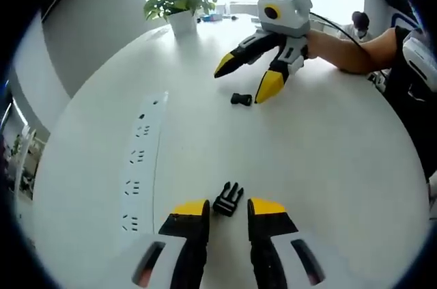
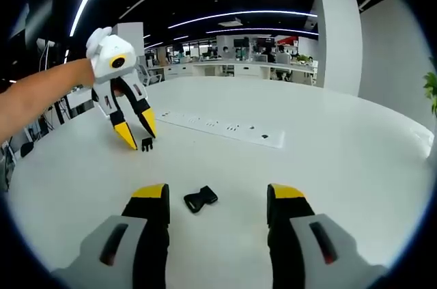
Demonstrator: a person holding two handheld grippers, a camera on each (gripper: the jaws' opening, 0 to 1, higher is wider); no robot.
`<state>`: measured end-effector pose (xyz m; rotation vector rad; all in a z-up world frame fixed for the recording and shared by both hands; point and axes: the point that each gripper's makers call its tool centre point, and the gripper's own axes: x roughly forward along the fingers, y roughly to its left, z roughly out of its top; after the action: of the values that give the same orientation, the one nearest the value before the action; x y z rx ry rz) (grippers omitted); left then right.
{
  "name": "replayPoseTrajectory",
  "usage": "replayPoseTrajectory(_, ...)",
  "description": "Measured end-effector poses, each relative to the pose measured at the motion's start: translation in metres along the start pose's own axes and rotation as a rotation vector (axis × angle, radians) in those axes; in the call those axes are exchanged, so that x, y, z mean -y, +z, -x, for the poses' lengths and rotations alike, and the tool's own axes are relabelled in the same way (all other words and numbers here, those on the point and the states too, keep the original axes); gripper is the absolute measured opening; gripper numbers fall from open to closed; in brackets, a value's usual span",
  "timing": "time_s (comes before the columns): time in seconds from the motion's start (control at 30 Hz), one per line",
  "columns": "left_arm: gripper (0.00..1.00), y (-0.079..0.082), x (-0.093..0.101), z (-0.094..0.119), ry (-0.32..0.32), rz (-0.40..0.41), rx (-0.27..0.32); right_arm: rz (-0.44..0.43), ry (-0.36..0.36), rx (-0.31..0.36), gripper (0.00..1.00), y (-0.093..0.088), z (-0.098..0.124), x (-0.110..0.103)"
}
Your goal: Snap the two parts of the plastic buckle together until the buckle closes and remains connected.
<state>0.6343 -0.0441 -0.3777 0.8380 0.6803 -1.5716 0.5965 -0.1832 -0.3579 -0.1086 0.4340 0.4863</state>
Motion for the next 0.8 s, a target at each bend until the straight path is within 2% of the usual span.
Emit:
replayPoseTrajectory(0.33, 0.15, -0.0008, 0.0044, 0.0002, -0.003, 0.027, 0.006, 0.005, 0.0, -0.003, 0.57, -0.0012, -0.0017, 0.0016)
replayPoseTrajectory(0.43, 0.13, -0.0008, 0.0067, 0.0001, 0.006, 0.056, 0.029, 0.005, -0.002, -0.004, 0.57, -0.0013, -0.0017, 0.0027)
replayPoseTrajectory(0.53, 0.13, -0.0016, 0.0103, 0.0003, 0.002, 0.131, 0.053, 0.005, -0.002, -0.004, 0.57, -0.0016, -0.0021, 0.0032)
replayPoseTrajectory(0.8, 0.13, -0.0047, 0.0085, 0.0005, 0.037, 0.17, 0.108, 0.012, 0.009, -0.004, 0.57, 0.0, -0.0032, -0.0033)
